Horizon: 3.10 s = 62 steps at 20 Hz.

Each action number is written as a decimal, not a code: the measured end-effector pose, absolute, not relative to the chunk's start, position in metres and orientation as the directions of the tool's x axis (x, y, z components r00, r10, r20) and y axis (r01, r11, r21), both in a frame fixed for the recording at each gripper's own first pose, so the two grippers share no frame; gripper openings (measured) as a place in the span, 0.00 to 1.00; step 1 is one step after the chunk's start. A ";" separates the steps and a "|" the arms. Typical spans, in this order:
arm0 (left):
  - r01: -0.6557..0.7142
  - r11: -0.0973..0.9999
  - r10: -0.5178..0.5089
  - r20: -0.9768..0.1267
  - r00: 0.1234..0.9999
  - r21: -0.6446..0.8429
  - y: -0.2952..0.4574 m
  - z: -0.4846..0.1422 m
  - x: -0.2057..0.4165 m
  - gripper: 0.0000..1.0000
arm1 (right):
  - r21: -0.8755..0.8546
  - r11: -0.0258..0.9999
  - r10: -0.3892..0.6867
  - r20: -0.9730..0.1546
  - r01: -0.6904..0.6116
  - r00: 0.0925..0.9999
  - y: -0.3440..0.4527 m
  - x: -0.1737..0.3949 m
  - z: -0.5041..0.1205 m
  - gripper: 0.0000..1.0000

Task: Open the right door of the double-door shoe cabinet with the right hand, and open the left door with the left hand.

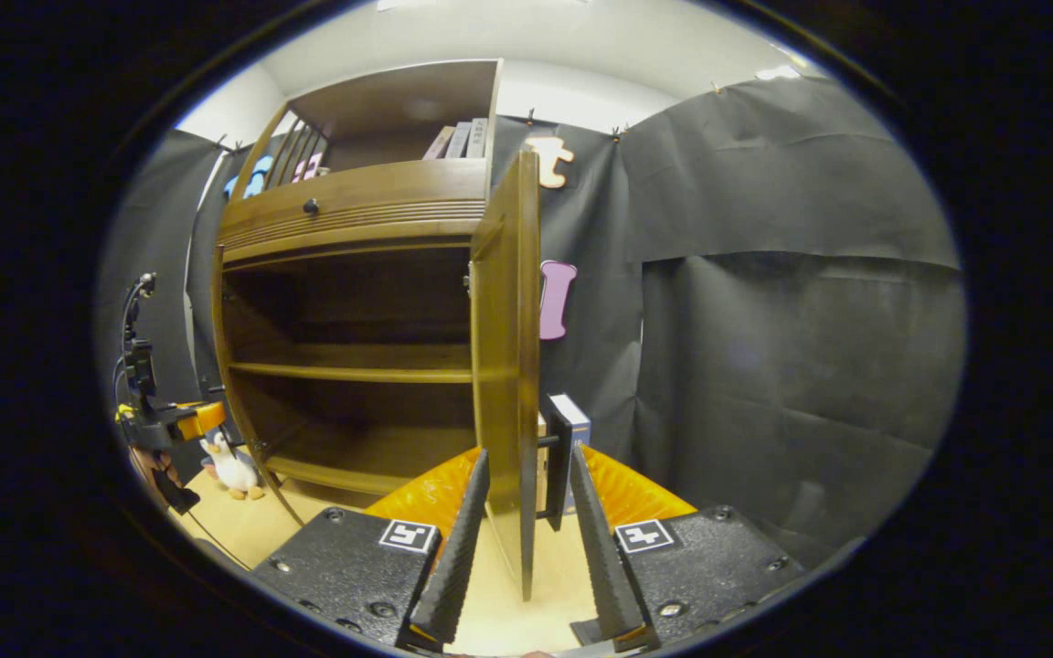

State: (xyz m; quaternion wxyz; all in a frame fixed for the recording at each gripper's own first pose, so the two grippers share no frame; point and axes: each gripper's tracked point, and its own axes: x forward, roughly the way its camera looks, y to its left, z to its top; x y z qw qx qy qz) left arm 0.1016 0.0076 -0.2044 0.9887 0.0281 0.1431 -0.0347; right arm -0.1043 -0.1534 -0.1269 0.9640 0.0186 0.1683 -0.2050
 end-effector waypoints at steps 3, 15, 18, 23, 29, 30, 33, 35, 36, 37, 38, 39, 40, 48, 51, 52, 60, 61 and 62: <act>0.096 0.992 -0.066 -0.310 0.948 0.080 0.005 -0.206 0.106 0.21 | -0.036 0.925 -0.367 -0.336 0.378 0.867 -0.144 -0.099 -0.126 0.59; -0.099 0.985 0.136 -0.292 0.947 0.140 0.046 -0.197 0.076 0.19 | -0.053 0.938 -0.340 -0.323 0.342 0.883 -0.139 -0.098 -0.123 0.60; -0.147 0.980 0.180 -0.282 0.942 0.133 0.074 -0.191 0.063 0.18 | -0.048 0.950 -0.307 -0.330 0.308 0.893 -0.129 -0.093 -0.126 0.60; -0.212 0.969 0.241 -0.283 0.928 0.128 0.124 -0.188 0.047 0.18 | -0.050 0.970 -0.241 -0.332 0.238 0.912 -0.097 -0.066 -0.128 0.60; -0.193 0.978 0.208 -0.294 0.933 0.079 0.141 -0.187 0.042 0.16 | -0.020 0.984 -0.176 -0.334 0.180 0.926 -0.069 -0.044 -0.129 0.60; -0.196 0.977 0.213 -0.290 0.933 0.084 0.143 -0.187 0.039 0.18 | -0.018 0.984 -0.173 -0.334 0.177 0.927 -0.066 -0.042 -0.128 0.59; -0.223 0.965 0.254 -0.279 0.926 0.139 0.164 -0.184 0.022 0.19 | -0.009 0.989 -0.143 -0.336 0.148 0.931 -0.054 -0.034 -0.130 0.59; -0.252 0.953 0.289 -0.265 0.920 0.167 0.176 -0.178 0.010 0.17 | -0.009 0.991 -0.128 -0.337 0.133 0.933 -0.048 -0.029 -0.130 0.59; -0.265 0.949 0.303 -0.261 0.916 0.172 0.180 -0.174 0.005 0.16 | -0.004 0.993 -0.116 -0.339 0.121 0.934 -0.044 -0.025 -0.131 0.60; -0.269 0.949 0.304 -0.258 0.917 0.162 0.179 -0.171 -0.001 0.22 | 0.000 0.994 -0.107 -0.340 0.113 0.935 -0.039 -0.023 -0.132 0.59; -0.266 0.953 0.295 -0.244 0.924 0.143 0.177 -0.164 -0.004 0.21 | 0.007 0.995 -0.092 -0.336 0.101 0.937 -0.033 -0.020 -0.129 0.60; -0.247 0.962 0.268 -0.235 0.934 0.117 0.170 -0.156 -0.008 0.20 | 0.008 0.996 -0.085 -0.332 0.092 0.940 -0.028 -0.017 -0.125 0.60; -0.236 0.966 0.253 -0.224 0.941 0.102 0.162 -0.148 -0.012 0.36 | 0.009 0.997 -0.072 -0.324 0.079 0.943 -0.023 -0.014 -0.120 0.60; 0.020 1.000 -0.016 -0.169 0.985 0.024 0.053 -0.098 -0.012 1.00 | 0.009 0.998 -0.059 -0.294 0.064 0.954 -0.005 -0.004 -0.098 0.83; 0.088 0.995 -0.080 -0.141 0.987 0.048 0.028 -0.081 -0.008 1.00 | 0.017 0.997 -0.066 -0.283 0.074 0.957 -0.004 -0.005 -0.090 0.86; 0.098 0.993 -0.089 -0.130 0.987 0.059 0.024 -0.075 -0.007 0.96 | 0.023 0.997 -0.066 -0.270 0.075 0.960 -0.004 -0.005 -0.083 0.85; 0.123 0.991 -0.120 -0.061 0.991 0.047 0.001 -0.050 -0.004 1.00 | 0.031 0.995 -0.084 -0.209 0.092 0.974 -0.009 0.002 -0.063 0.86; 0.119 0.992 -0.116 -0.058 0.992 0.046 0.001 -0.049 -0.003 1.00 | 0.033 0.995 -0.082 -0.213 0.091 0.974 -0.008 0.003 -0.064 0.86; 0.112 0.992 -0.109 -0.054 0.993 0.050 0.002 -0.046 -0.003 1.00 | 0.036 0.995 -0.078 -0.215 0.088 0.974 -0.008 0.004 -0.064 0.86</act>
